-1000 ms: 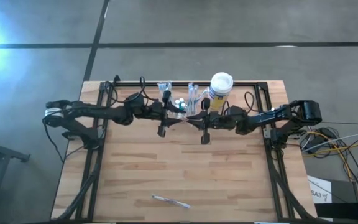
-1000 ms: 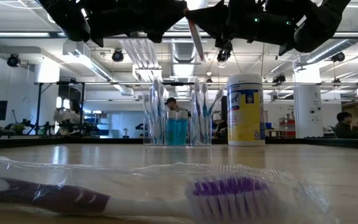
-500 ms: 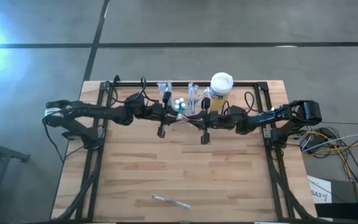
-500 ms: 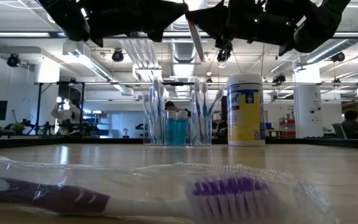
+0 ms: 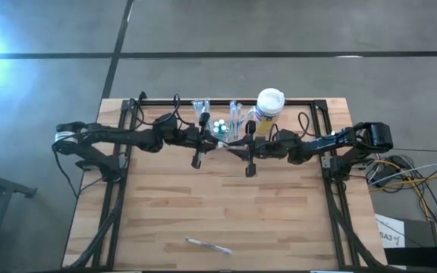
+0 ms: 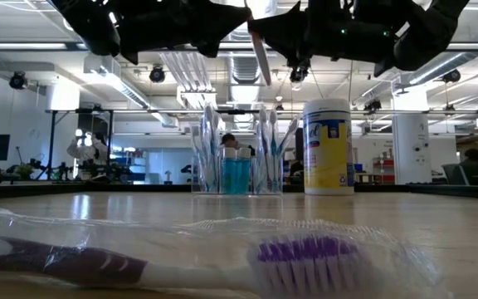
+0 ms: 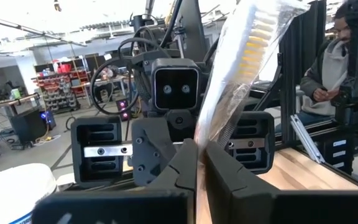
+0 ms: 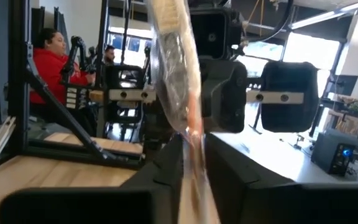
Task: Pick & Place toothbrushing station
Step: Put the orange toothbrush into the transparent toothbrush holder
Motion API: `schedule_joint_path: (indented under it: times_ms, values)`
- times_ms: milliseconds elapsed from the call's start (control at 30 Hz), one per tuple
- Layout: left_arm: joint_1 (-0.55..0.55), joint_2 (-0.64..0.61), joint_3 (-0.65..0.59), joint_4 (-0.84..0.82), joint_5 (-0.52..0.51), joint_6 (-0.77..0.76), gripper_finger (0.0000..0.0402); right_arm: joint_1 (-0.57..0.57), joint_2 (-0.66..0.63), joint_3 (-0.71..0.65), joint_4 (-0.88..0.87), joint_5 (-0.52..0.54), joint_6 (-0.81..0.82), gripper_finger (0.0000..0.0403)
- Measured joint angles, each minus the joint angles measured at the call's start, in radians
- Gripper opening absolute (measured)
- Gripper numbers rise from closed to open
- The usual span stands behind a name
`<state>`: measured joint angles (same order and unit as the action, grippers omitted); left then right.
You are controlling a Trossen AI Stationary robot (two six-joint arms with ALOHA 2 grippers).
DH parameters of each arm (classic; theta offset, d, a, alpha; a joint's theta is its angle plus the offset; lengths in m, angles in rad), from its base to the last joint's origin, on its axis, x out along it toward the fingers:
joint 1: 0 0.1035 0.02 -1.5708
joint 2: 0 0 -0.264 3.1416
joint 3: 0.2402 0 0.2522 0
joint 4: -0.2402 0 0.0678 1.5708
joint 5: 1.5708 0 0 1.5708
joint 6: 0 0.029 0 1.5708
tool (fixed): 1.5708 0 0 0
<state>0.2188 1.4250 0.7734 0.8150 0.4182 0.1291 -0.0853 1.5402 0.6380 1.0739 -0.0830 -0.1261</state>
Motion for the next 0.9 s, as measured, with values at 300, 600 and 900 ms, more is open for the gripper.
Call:
schedule_joint_path:
  times_ms: [300,600,900]
  values:
    - [0.000,-0.005,-0.008,0.005,0.010,-0.002,0.0011,0.000,-0.015,-0.006,-0.040,-0.005,0.006,0.0165]
    - [0.033,-0.102,-0.067,-0.007,-0.010,-0.009,0.0011,-0.001,-0.147,-0.043,-0.173,0.007,0.006,0.0202]
    - [0.109,-0.312,-0.246,-0.100,-0.160,-0.041,0.0010,-0.001,-0.366,-0.187,-0.211,0.007,0.021,0.0202]
